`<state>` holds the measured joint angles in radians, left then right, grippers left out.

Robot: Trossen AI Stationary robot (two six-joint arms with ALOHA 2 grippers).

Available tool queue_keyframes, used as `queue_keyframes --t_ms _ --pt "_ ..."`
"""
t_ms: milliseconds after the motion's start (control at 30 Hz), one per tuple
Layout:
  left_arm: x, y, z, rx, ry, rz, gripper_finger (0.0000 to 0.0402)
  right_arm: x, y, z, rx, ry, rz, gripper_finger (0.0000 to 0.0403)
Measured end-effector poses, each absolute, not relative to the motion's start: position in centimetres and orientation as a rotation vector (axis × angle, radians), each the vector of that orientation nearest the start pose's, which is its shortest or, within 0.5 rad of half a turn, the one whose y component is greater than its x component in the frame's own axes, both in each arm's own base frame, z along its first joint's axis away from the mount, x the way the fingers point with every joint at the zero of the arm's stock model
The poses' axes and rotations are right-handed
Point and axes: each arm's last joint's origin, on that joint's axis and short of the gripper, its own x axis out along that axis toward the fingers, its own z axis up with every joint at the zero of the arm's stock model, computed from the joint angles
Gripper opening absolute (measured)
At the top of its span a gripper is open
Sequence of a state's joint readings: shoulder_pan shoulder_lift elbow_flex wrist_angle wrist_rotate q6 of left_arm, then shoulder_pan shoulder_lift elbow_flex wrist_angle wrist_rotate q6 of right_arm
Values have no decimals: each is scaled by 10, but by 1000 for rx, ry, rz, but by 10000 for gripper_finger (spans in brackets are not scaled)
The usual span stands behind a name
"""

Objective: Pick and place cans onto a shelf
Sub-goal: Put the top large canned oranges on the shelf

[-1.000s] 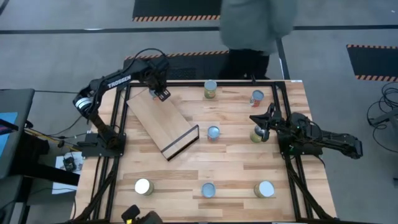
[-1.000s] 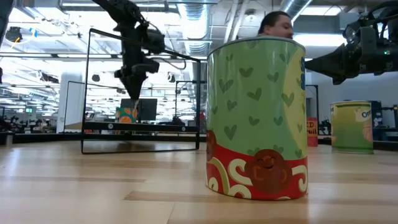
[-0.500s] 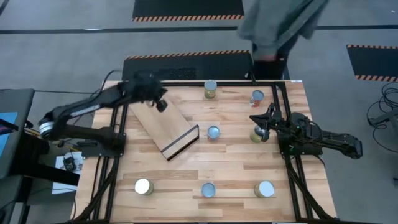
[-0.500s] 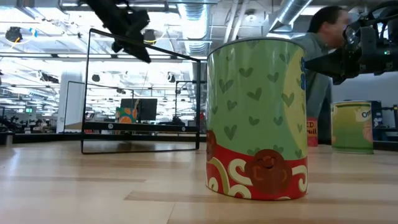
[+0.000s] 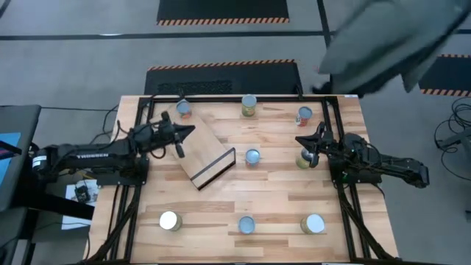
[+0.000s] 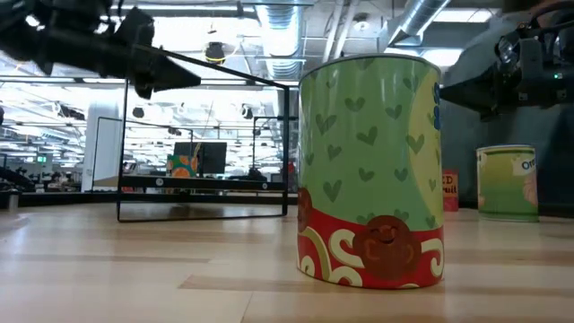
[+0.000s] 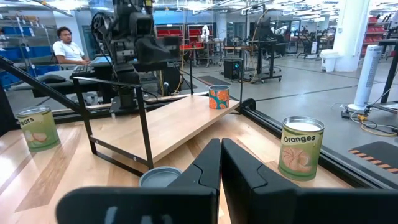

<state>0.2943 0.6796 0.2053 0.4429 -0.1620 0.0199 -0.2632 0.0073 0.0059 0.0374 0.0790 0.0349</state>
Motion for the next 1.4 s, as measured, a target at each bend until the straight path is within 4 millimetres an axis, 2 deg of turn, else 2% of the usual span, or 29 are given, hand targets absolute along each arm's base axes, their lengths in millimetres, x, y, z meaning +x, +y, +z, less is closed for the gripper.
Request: queue_keyframes --t_ms 100,200,633,767,833,1000,1100,1200,1333,1400 --pt "144 48 194 69 19 436 12 94 -28 169 31 -42 -341 37" --pt "143 47 190 91 24 429 12 94 -28 169 31 -43 -341 37" --pt "142 47 204 121 -112 438 12 94 -28 170 54 -62 -340 37" --pt "142 47 208 173 -149 444 12 93 -27 179 34 -155 -339 37" --pt "142 47 207 144 -146 441 12 92 -27 183 30 -196 -337 37" --pt "144 48 195 31 -45 432 12 90 -27 193 -26 -298 -342 37" --pt "145 48 191 18 -13 432 12 88 -26 198 -39 -343 -344 37" --pt "147 49 189 54 7 441 12 85 -28 206 -49 -422 -419 37" --pt "149 51 191 109 -6 479 12 89 -30 217 -56 -381 -466 24" --pt "149 56 191 81 -21 563 12 93 -33 226 -60 -356 -498 14"
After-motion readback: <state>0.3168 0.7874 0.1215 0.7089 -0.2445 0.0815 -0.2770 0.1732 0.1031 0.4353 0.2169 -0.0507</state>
